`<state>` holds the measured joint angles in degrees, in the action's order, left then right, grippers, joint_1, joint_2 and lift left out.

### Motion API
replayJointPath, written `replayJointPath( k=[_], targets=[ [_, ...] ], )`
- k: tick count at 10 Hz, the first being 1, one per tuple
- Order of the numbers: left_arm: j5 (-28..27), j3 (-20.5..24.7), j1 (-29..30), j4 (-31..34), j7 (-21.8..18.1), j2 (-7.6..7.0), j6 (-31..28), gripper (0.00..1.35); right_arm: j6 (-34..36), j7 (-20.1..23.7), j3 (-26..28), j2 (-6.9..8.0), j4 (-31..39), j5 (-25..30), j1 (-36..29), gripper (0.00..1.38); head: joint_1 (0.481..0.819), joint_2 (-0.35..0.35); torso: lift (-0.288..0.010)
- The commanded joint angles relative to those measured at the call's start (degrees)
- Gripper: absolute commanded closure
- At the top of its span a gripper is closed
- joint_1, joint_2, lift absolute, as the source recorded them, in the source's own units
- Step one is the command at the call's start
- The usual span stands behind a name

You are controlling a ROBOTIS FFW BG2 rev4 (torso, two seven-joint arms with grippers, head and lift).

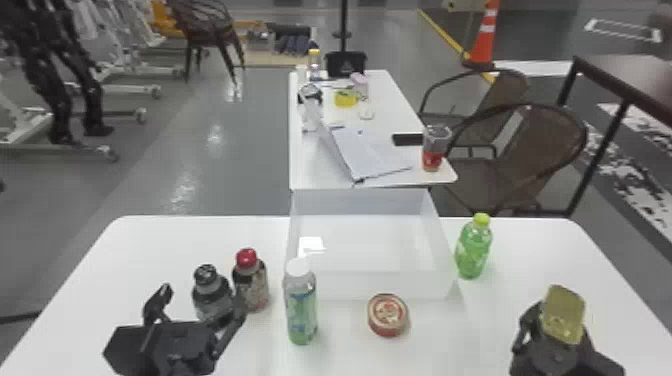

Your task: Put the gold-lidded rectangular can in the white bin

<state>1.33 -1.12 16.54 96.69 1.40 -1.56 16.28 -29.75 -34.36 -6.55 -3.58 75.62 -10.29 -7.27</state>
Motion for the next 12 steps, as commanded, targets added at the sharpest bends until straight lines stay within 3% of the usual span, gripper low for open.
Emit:
replayJointPath(
  k=[1, 3, 4, 6, 8, 12],
  targets=[
    [0.2, -0.3, -0.2, -0.2, 0.0, -0.19, -0.1, 0.16, 4.3, 4.0, 0.0, -1.08, 7.7, 0.4, -2.8, 0.89, 0.549, 0.0, -0.1],
    [1.3, -0.5, -0.2, -0.3, 0.0, -0.46, -1.3, 0.16, 13.3, 11.4, 0.1, -2.92, 19.1, -1.1, -5.5, 0.89, 0.549, 0.0, -0.1],
    [1.4, -0.6, -0.2, -0.3, 0.0, -0.54, -1.4, 0.16, 18.2, 15.4, 0.2, -3.71, 23.8, -4.4, -5.7, 0.89, 0.549, 0.0, -0.1],
    [1.5, -0.6, -0.2, -0.3, 0.0, -0.63, -1.9, 0.16, 27.9, 23.1, 1.8, -4.59, 29.4, -8.5, -3.5, 0.89, 0.549, 0.0, -0.1],
    [1.5, -0.8, -0.3, -0.3, 0.0, -0.63, -2.1, 0.16, 33.3, 30.1, 3.1, -4.59, 29.1, -10.5, -0.4, 0.89, 0.549, 0.0, -0.1],
    [1.7, -0.8, -0.6, -0.7, -0.3, -0.46, -1.9, 0.16, 34.7, 42.2, 3.5, -4.59, 21.0, -12.3, 6.7, 0.89, 0.549, 0.0, -0.1]
  ],
)
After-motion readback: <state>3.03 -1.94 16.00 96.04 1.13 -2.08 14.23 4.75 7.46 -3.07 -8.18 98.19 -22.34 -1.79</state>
